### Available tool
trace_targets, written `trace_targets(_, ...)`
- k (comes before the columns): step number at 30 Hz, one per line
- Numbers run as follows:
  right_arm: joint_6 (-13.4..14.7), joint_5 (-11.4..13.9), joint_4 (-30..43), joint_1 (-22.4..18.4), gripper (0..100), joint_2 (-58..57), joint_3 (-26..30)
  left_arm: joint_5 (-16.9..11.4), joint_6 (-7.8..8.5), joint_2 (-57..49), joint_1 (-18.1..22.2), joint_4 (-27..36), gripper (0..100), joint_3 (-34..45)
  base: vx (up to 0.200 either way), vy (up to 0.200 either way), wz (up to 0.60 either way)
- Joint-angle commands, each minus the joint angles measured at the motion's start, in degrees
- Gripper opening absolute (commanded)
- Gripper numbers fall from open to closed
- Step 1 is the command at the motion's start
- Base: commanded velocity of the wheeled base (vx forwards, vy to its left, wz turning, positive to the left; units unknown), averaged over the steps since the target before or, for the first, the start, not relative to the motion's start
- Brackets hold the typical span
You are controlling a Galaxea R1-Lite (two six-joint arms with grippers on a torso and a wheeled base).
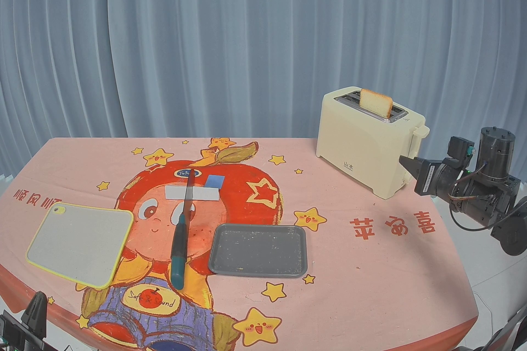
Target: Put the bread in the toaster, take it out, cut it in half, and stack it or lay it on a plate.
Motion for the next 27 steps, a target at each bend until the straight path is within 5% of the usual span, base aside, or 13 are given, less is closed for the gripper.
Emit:
trace_targets(1, 0.0, 0.1, -0.1, 0.1, 100, -3.1, -0.4, 0.0, 0.02, -0.5, 0.0, 0.0, 0, 1.0, 0.000, 0.000, 0.00)
trace_targets(12, -0.1, -0.3, 0.0, 0.8, 100, -8.6, -0.4, 0.0, 0.02, -0.5, 0.0, 0.0, 0, 1.0, 0.000, 0.000, 0.00)
trace_targets(17, -3.2, 0.7, 0.0, -1.0, 100, -9.4, -1.2, 0.0, 0.02, -0.5, 0.0, 0.0, 0, 1.0, 0.000, 0.000, 0.00)
trace_targets(23, -6.6, 7.0, 5.0, -6.0, 100, -6.2, -9.7, 0.0, 0.02, -0.5, 0.0, 0.0, 0, 1.0, 0.000, 0.000, 0.00)
trace_targets(27, -8.8, 8.2, 10.3, -8.1, 100, -5.0, -14.8, 0.0, 0.02, -0.5, 0.0, 0.0, 0, 1.0, 0.000, 0.000, 0.00)
